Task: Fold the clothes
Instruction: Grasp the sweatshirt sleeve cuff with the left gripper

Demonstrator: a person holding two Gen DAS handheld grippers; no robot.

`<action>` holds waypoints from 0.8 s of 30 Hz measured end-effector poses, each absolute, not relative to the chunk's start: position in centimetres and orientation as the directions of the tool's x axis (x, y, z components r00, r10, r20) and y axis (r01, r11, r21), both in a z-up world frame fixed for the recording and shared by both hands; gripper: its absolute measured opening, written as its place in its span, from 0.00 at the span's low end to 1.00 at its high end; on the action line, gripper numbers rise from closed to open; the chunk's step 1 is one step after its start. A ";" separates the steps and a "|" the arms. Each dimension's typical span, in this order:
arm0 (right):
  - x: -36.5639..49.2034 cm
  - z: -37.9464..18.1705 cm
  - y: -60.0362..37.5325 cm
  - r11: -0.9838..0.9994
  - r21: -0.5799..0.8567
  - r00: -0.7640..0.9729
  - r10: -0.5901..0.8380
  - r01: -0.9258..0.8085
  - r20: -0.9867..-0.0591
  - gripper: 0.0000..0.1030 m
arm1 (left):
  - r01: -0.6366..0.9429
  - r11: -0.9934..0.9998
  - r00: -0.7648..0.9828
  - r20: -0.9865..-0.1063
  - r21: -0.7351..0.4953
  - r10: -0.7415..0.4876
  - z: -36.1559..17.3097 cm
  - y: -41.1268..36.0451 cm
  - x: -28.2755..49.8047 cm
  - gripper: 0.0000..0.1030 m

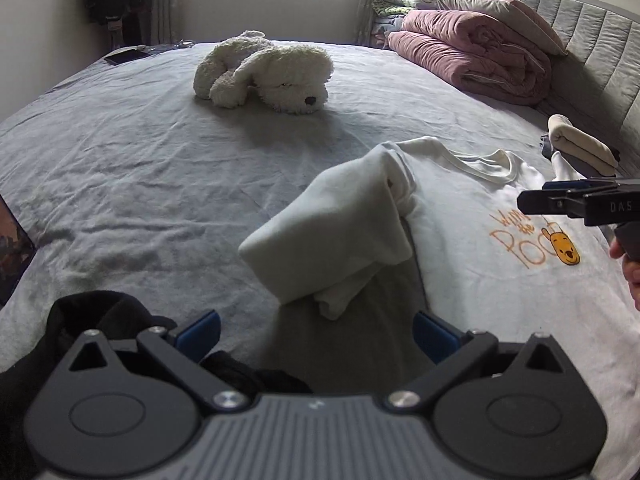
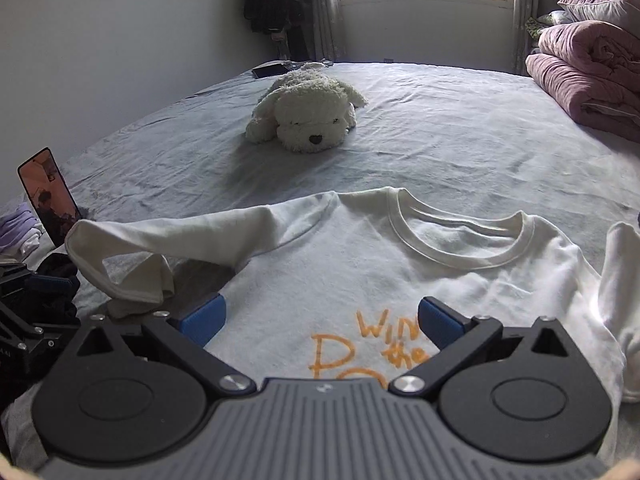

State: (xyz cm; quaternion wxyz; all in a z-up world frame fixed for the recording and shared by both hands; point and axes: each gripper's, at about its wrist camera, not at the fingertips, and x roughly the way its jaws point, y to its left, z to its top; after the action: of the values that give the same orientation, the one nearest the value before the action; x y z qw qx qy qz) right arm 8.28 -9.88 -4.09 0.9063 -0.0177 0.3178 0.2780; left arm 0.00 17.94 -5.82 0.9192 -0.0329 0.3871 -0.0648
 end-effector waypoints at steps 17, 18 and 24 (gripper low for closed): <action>17.3 -6.7 -4.1 0.706 0.444 0.558 0.709 -0.552 -0.432 0.96 | -0.054 0.998 0.766 -0.643 -0.027 0.024 -7.4 16.5 4.9 0.30; 17.4 -6.8 -4.3 0.704 0.449 0.556 0.710 -0.550 -0.432 0.96 | -0.074 0.997 0.768 -0.639 -0.031 0.037 -7.1 16.9 5.0 0.29; 18.3 -7.1 -6.4 0.677 0.529 0.550 0.731 -0.512 -0.404 0.82 | -0.225 0.974 0.798 -0.569 0.029 0.201 -5.2 19.9 5.5 0.24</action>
State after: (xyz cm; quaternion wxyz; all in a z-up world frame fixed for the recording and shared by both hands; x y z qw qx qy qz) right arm 18.30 -6.44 -7.09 0.8622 0.1775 0.3084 0.3605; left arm 5.53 19.87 -5.22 0.9479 -0.0202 0.2976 0.1123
